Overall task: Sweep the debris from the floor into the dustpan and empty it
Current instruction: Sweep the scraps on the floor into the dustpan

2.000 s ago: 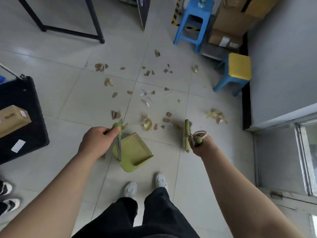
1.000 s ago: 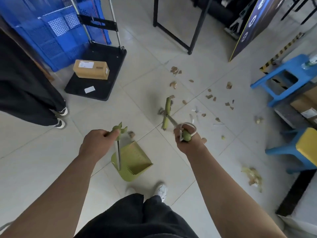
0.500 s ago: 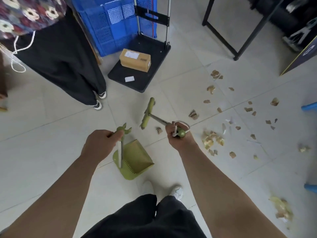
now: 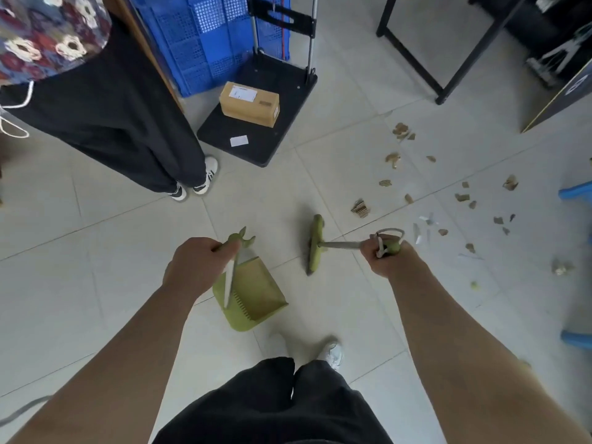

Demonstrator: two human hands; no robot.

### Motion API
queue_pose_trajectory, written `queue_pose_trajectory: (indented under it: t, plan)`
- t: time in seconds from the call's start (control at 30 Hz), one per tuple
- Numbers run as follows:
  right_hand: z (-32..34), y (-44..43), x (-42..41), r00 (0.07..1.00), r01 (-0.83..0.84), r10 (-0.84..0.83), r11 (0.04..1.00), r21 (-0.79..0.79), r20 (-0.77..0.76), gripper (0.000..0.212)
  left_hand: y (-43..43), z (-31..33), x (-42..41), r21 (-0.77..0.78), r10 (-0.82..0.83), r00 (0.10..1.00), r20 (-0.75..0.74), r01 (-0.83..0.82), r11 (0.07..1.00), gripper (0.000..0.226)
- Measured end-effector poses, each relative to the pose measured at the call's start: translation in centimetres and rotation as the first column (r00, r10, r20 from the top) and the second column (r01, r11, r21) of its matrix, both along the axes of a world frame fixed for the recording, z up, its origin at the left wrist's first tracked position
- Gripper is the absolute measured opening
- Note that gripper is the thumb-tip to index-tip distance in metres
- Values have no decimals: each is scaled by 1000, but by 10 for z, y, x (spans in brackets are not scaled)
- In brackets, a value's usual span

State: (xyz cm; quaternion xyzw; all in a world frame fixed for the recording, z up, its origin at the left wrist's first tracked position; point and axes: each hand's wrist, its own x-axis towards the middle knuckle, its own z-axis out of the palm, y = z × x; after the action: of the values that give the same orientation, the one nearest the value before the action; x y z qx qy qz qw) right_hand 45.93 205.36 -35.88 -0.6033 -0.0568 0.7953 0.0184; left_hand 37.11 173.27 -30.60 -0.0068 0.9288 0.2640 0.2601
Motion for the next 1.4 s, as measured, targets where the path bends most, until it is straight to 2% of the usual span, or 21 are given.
queue_pose_trajectory:
  t: [0.13, 0.3, 0.4, 0.63, 0.73, 0.83, 0.93, 1.03, 1.17, 1.27, 1.4]
  plan:
    - [-1, 25, 17, 999, 6, -9, 997, 74, 38, 7, 16, 1, -5, 16, -34, 999, -8, 34, 999, 74]
    - [3, 42, 40, 997, -77, 79, 990, 121, -11, 9, 41, 2, -7, 66, -73, 997, -36, 75, 995, 74]
    - [9, 52, 39, 993, -60, 72, 990, 127, -93, 11, 63, 6, -5, 79, -99, 994, -52, 103, 992, 74]
    - [-3, 81, 3, 947, -8, -10, 999, -54, -320, 10, 114, 6, -12, 70, -51, 997, -66, 55, 996, 81]
    - [-15, 95, -18, 954, -46, 33, 998, -38, -298, 20, 139, 6, -9, 61, 16, 999, -46, -13, 998, 80]
    - [-19, 121, -32, 971, -65, 61, 998, -8, -230, 18, 167, 4, -4, 56, 56, 998, -31, -54, 997, 78]
    - [-23, 160, -29, 978, 18, -29, 998, -55, -205, 13, 194, 1, 1, 19, 58, 998, -33, -57, 998, 72]
    - [-24, 207, -12, 982, 54, -48, 998, 27, -185, 15, 221, -2, 5, 8, 73, 997, -30, -73, 997, 77]
    - [-22, 267, 9, 976, 195, -201, 978, -68, -87, 16, 257, -6, 12, -14, 0, 1000, -4, 0, 1000, 76]
    - [-13, 292, 27, 983, 166, -169, 985, -42, -77, 18, 279, -10, 16, -49, -62, 998, -26, 61, 997, 68]
    - [9, 290, 45, 994, 52, -46, 997, 52, -99, 15, 302, -7, 19, -40, -97, 995, -20, 96, 995, 73]
